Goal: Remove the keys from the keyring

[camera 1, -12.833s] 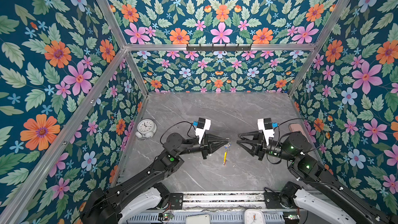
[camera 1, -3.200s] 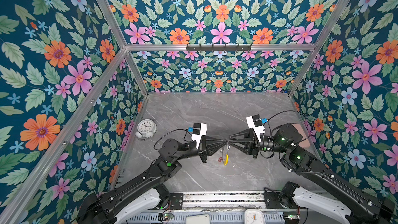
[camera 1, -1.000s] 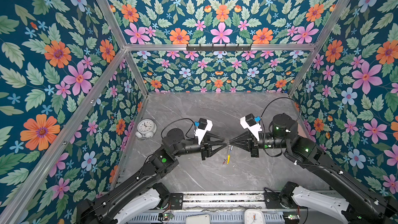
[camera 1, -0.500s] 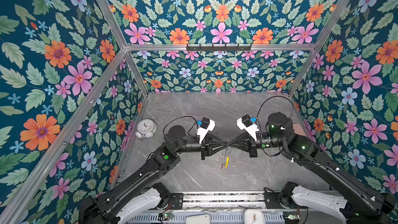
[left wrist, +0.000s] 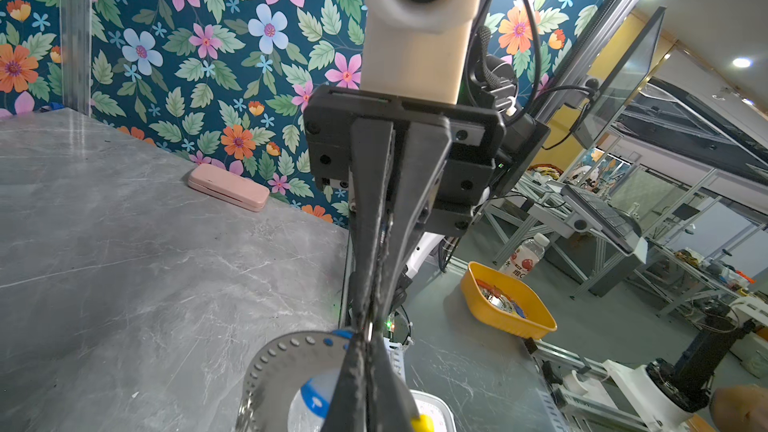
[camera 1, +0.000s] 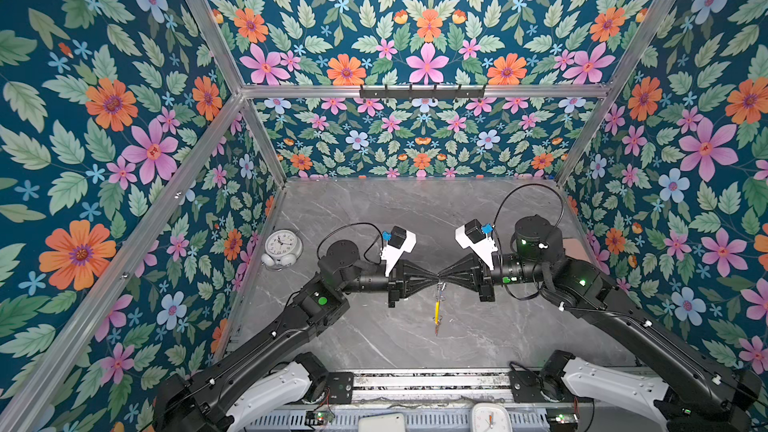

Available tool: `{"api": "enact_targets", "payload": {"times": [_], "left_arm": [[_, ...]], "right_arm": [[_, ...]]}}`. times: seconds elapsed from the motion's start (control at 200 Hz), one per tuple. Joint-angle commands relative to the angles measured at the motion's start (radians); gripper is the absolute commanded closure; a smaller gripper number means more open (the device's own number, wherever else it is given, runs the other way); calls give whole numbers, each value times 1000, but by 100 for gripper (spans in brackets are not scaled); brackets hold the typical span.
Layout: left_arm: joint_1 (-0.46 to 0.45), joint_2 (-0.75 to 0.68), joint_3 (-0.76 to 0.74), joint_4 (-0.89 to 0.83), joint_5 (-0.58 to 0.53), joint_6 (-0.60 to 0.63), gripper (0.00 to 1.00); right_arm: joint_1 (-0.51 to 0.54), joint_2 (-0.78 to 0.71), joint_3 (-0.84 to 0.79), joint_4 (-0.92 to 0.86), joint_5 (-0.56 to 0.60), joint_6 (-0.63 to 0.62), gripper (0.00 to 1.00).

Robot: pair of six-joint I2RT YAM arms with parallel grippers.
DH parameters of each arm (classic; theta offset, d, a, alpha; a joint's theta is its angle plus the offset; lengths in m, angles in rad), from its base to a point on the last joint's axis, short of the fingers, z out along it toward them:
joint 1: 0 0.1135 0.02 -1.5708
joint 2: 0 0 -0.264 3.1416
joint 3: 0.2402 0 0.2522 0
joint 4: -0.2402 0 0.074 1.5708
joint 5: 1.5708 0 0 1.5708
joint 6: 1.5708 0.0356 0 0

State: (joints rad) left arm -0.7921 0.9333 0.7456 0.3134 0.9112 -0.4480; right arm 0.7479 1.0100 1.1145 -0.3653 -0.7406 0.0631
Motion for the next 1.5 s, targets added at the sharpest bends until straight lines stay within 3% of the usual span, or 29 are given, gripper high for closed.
{"api": "enact_targets", "payload": {"times": [0.0, 0.025, 0.115, 0.215, 0.375, 0.515, 0.625, 0.835, 1.01, 1.36, 1.495], "left_arm": [[-1, -2, -3, 84, 10, -14, 100], [-2, -2, -4, 88, 6, -14, 100], [-1, -6, -11, 98, -23, -11, 100], [-2, -13, -17, 107, -59, -11, 100], [-1, -21, -19, 104, -99, -6, 100], [-2, -26, -16, 85, -124, 5, 100], [-2, -27, -14, 64, -144, 19, 100], [6, -21, -11, 47, -139, 37, 100], [11, -23, -13, 46, -137, 37, 100], [11, -32, -26, 63, -126, 21, 100], [10, -36, -32, 63, -133, 18, 100]], "right_arm": [[2, 3, 3, 76, 0, 25, 100], [2, 0, 2, 87, -1, 32, 98], [2, -18, -7, 130, 12, 61, 74], [2, -56, -28, 193, 99, 102, 60], [2, -109, -79, 286, 387, 229, 53], [1, -92, -13, 127, 468, 217, 50], [1, -94, -37, 131, 454, 208, 44], [1, -127, -127, 166, 416, 121, 44], [0, -169, -236, 252, 270, 61, 51], [0, -188, -307, 403, 169, 63, 55], [0, -182, -308, 422, 128, 73, 64]]}}
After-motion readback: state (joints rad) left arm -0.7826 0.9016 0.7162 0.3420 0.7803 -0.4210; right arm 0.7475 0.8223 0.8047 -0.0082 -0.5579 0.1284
